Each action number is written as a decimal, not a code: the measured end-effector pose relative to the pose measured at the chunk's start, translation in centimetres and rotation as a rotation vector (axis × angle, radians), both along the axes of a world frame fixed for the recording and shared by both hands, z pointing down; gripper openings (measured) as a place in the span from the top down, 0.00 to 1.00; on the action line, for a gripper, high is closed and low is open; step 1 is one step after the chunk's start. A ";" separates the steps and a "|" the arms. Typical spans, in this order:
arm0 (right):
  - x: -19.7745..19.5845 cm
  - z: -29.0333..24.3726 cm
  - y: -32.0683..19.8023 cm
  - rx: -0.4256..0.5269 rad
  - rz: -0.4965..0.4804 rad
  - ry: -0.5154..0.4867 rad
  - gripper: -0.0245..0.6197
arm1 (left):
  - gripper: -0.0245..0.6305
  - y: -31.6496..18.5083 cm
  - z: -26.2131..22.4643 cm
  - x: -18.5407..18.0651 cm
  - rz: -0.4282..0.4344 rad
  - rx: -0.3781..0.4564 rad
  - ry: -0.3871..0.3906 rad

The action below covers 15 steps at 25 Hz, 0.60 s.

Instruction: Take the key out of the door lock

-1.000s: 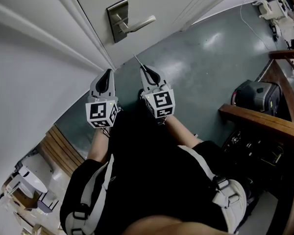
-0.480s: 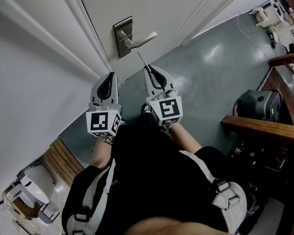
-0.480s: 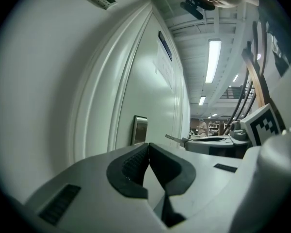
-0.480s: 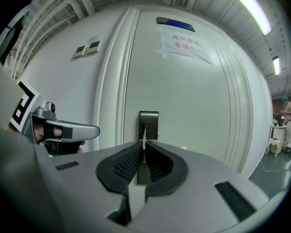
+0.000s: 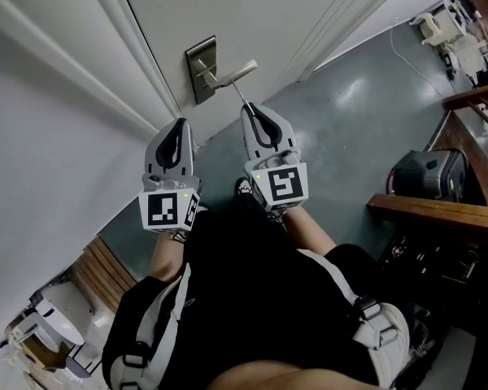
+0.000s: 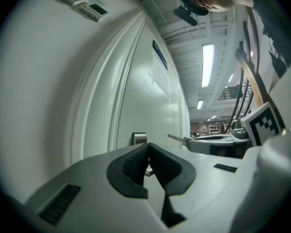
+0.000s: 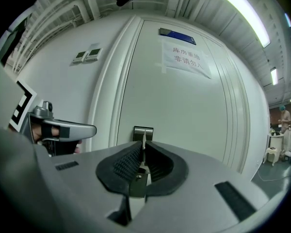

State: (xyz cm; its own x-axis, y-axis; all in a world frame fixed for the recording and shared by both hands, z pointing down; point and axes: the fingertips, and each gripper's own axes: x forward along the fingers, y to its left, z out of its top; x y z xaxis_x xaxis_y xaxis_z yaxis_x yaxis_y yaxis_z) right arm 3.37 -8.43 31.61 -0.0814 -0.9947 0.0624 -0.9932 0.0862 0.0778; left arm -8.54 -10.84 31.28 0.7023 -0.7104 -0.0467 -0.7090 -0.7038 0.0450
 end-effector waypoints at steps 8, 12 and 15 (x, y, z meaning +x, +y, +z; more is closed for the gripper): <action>0.6 -1.2 0.0 0.028 0.020 0.042 0.91 | 0.93 -0.4 0.0 0.6 0.015 0.006 -0.003; 1.1 -1.5 0.0 0.038 0.036 0.053 0.91 | 0.93 -0.5 0.1 1.0 0.021 0.008 -0.009; 1.3 -1.4 0.1 0.026 0.044 0.056 0.91 | 0.93 -0.5 0.0 1.0 0.025 0.009 -0.010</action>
